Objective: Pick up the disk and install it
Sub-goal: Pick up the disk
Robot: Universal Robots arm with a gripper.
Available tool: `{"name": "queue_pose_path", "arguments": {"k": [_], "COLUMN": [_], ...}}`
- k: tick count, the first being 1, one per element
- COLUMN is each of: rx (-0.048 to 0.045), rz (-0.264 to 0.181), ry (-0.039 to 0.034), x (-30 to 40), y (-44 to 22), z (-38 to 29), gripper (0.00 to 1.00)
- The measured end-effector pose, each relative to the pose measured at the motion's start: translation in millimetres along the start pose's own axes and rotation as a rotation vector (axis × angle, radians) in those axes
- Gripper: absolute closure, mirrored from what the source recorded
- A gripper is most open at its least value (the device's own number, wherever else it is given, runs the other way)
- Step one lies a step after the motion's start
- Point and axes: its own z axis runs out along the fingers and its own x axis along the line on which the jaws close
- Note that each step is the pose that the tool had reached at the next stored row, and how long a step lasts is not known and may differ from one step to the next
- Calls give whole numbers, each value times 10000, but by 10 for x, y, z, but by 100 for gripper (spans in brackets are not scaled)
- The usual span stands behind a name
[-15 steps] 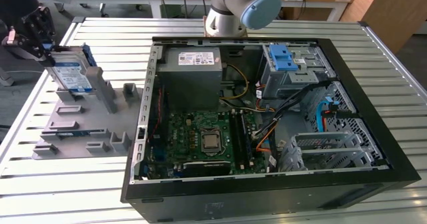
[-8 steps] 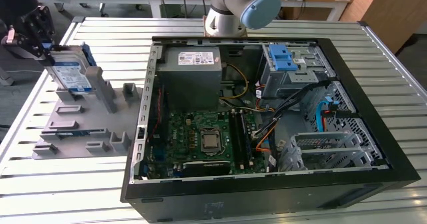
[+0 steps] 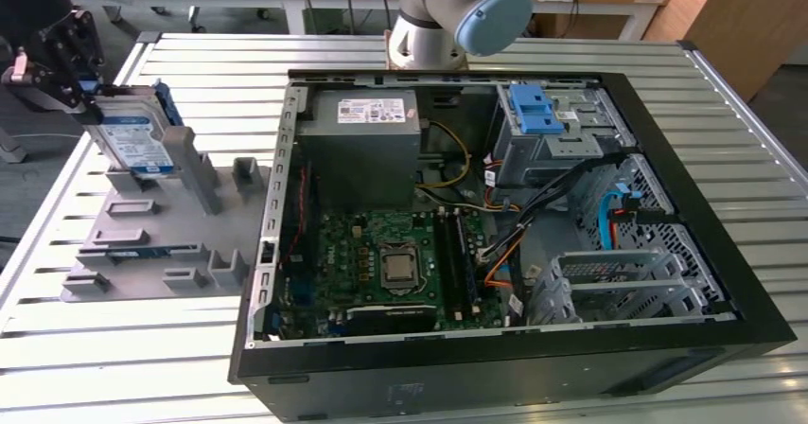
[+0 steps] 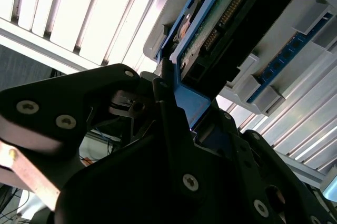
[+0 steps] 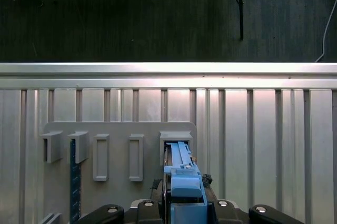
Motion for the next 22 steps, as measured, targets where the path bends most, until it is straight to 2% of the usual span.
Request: {"name": "queue_pose_path", "arguments": {"k": [22], "rx": [0], "rz": [0], "ry": [0], "x": [0], "y": [1], "z": [-39], "gripper": [64]}}
